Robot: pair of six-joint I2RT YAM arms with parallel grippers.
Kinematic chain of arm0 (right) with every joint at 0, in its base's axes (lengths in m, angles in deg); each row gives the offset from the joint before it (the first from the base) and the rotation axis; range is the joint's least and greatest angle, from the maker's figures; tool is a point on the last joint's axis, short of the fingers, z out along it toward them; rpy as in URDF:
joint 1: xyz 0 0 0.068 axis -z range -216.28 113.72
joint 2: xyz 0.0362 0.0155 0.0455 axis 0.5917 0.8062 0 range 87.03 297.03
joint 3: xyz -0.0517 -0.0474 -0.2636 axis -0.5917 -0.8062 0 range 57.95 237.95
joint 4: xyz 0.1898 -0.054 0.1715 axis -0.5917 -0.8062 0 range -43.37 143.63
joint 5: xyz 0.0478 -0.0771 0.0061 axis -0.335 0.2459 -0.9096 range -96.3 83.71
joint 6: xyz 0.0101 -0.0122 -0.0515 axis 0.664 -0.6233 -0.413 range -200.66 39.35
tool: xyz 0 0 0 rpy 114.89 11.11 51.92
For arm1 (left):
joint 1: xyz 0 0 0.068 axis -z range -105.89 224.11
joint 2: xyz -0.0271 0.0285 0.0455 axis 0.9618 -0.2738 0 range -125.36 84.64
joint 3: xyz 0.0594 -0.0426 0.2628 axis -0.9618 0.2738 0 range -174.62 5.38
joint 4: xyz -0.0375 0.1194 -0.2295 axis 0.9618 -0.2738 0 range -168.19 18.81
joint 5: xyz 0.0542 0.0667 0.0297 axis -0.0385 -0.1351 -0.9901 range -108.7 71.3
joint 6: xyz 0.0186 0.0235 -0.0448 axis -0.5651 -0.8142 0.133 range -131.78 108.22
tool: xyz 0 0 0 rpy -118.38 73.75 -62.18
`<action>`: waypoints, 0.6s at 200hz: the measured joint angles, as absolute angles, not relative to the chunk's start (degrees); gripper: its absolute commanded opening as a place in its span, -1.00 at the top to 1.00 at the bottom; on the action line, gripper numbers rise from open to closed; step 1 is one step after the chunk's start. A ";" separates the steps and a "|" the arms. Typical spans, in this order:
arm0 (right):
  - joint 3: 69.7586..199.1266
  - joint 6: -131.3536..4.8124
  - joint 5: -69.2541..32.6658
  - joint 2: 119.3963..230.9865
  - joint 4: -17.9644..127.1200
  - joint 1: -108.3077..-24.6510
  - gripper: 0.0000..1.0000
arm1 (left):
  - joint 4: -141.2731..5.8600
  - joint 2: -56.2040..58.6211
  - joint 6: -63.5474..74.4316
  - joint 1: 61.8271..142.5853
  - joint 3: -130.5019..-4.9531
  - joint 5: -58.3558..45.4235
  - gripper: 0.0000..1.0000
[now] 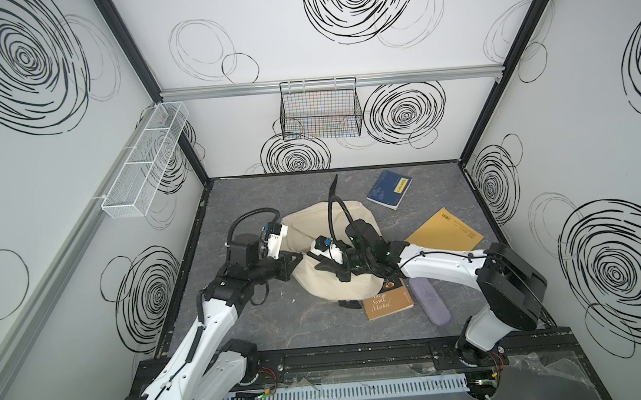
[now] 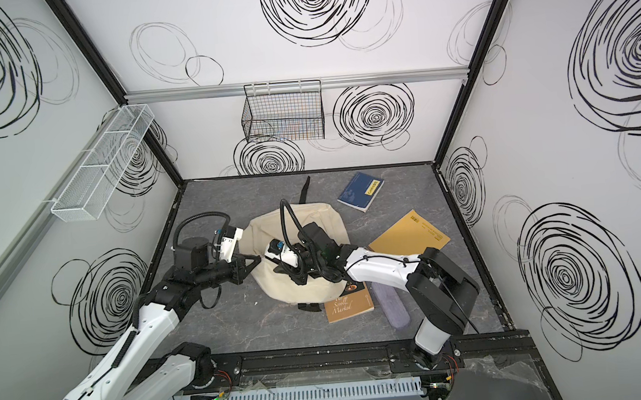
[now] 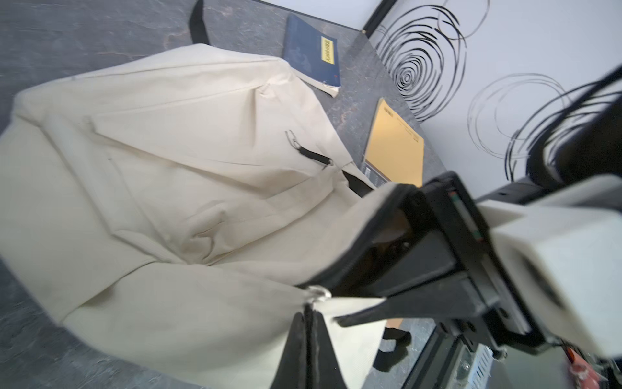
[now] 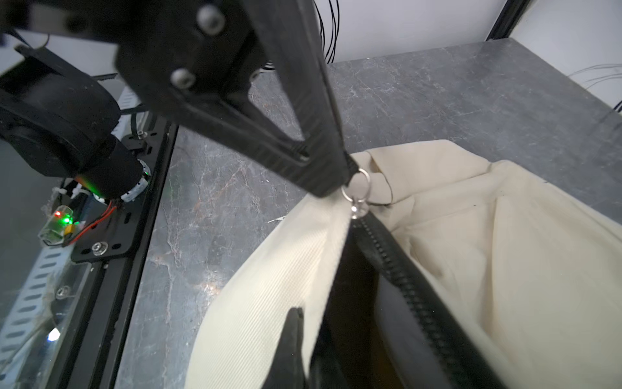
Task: Pack books, pencil case, and school supplies into a backpack
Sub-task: Unzip the student bag at the center of the table.
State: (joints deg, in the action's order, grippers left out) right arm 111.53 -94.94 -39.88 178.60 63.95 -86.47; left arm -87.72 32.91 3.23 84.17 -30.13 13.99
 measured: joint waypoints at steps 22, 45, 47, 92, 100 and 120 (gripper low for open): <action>108.74 -94.50 -36.32 175.38 64.44 -86.93 1.00 | -87.33 31.01 3.97 80.30 -29.41 14.76 1.00; 107.34 -94.30 -33.89 173.39 64.59 -87.11 1.00 | -84.58 28.30 5.72 77.46 -27.70 15.74 1.00; 107.23 -94.30 -33.74 173.22 64.61 -87.13 1.00 | -84.29 27.97 5.85 77.20 -27.62 15.72 1.00; 106.86 -95.07 -31.38 172.26 64.76 -88.79 1.00 | -80.05 23.69 8.34 73.86 -27.27 14.23 1.00; 106.86 -95.38 -30.81 172.26 64.98 -89.29 1.00 | -79.40 23.21 8.98 72.61 -27.27 13.86 1.00; 106.86 -96.14 -28.82 172.48 66.23 -90.78 1.00 | -78.28 21.98 10.79 68.92 -27.18 15.19 1.00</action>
State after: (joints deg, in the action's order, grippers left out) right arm 106.86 -96.14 -28.82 172.48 66.23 -90.78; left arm -78.28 21.98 10.79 68.92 -27.18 15.19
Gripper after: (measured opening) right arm 0.046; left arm 0.056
